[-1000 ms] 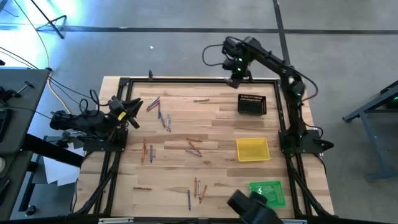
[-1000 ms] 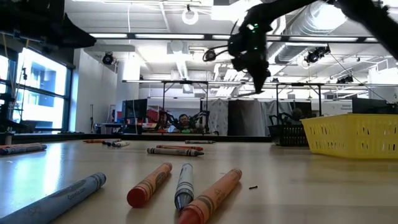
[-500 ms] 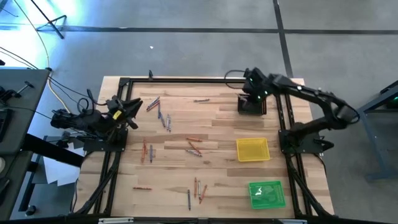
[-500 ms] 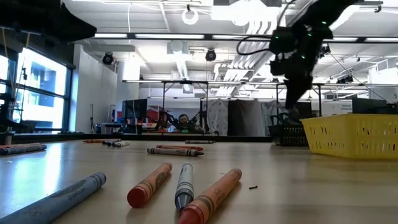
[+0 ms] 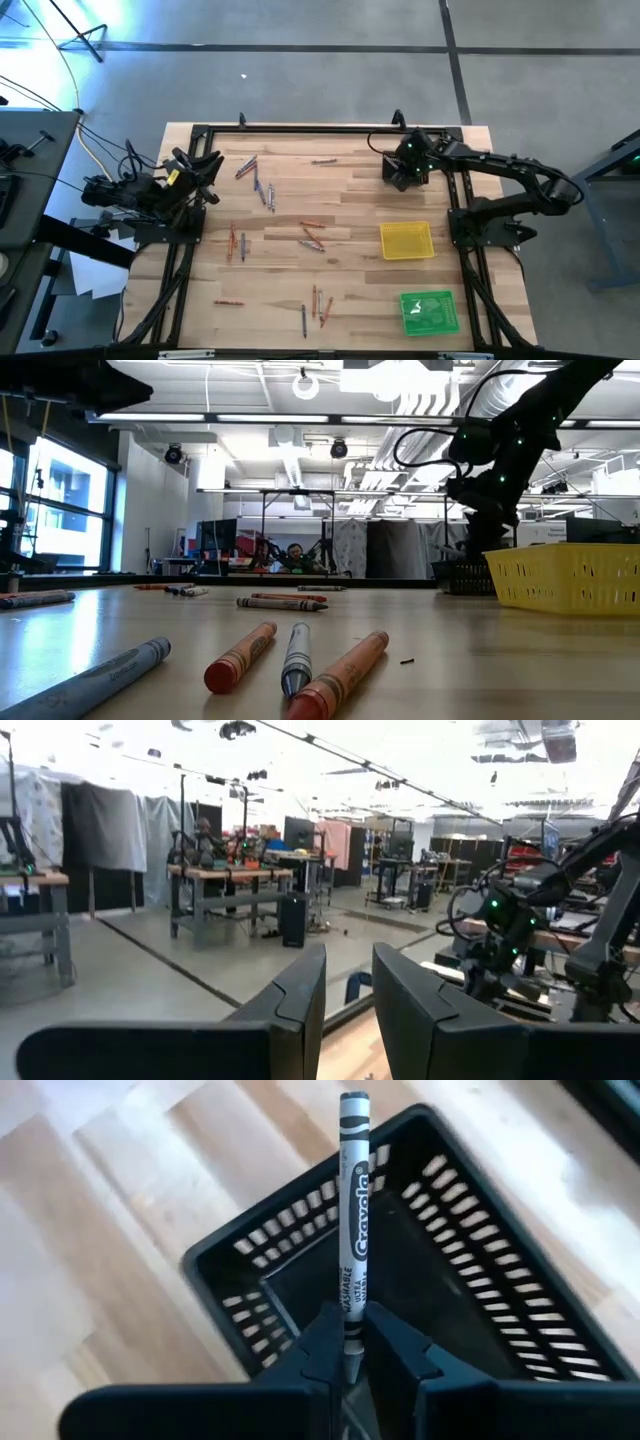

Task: Sort crayons
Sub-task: Put the gray crayon into the black basket

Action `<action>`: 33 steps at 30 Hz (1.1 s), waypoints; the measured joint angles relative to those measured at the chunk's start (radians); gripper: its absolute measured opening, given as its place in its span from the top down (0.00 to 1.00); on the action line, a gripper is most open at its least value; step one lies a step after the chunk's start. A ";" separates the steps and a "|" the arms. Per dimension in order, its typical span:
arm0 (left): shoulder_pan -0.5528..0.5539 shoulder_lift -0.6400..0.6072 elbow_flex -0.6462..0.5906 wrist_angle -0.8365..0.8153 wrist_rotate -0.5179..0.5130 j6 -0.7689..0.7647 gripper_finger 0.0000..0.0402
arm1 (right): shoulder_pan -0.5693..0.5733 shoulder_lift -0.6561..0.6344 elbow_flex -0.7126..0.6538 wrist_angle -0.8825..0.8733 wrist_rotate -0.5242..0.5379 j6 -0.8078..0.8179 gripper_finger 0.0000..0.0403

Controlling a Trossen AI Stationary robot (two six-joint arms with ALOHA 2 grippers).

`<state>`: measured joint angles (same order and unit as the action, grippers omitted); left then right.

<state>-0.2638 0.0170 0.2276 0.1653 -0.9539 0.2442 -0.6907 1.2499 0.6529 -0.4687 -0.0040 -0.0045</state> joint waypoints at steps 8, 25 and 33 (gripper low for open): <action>0.000 0.000 0.000 0.022 0.000 0.064 0.82 | 0.000 0.000 0.000 -0.004 0.041 -0.010 0.92; 0.000 0.000 0.000 0.029 0.000 0.075 0.82 | 0.000 0.000 0.000 -0.029 0.008 -0.113 0.92; 0.000 0.000 0.001 0.035 0.000 0.081 0.82 | -0.002 0.000 0.000 -0.028 0.029 -0.082 0.92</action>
<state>-0.2634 0.0166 0.2283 0.2001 -0.9535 0.3248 -0.6922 1.2503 0.6529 -0.4969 0.0254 -0.0868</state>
